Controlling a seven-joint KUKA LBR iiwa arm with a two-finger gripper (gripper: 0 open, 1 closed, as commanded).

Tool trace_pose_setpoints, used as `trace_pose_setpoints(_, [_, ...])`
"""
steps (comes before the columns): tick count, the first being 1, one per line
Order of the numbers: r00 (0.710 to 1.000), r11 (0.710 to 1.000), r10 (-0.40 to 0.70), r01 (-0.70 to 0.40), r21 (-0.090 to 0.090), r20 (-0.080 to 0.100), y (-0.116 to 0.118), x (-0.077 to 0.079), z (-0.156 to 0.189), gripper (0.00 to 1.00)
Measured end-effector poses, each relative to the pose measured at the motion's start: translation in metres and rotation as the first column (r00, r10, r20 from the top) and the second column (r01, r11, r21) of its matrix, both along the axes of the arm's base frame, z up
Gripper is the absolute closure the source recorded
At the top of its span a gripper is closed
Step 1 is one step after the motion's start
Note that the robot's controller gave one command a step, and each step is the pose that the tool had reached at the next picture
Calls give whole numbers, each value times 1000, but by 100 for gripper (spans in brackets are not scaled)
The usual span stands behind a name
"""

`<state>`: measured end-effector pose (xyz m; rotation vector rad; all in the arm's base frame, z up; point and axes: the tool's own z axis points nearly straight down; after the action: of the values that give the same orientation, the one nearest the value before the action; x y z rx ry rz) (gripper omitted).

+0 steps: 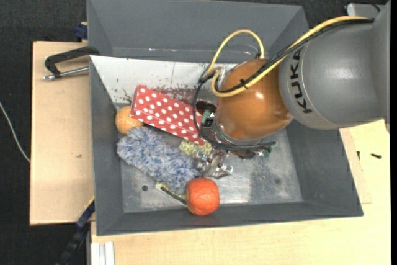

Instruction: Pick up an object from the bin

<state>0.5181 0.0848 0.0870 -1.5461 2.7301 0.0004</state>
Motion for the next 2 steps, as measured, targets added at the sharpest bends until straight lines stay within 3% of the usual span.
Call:
trace_pose_setpoints(1, [989,989,-148,148,-1,-4,13,6,20,0])
trace_pose_setpoints(2, [984,984,-177,177,0,-3,16,4,23,0])
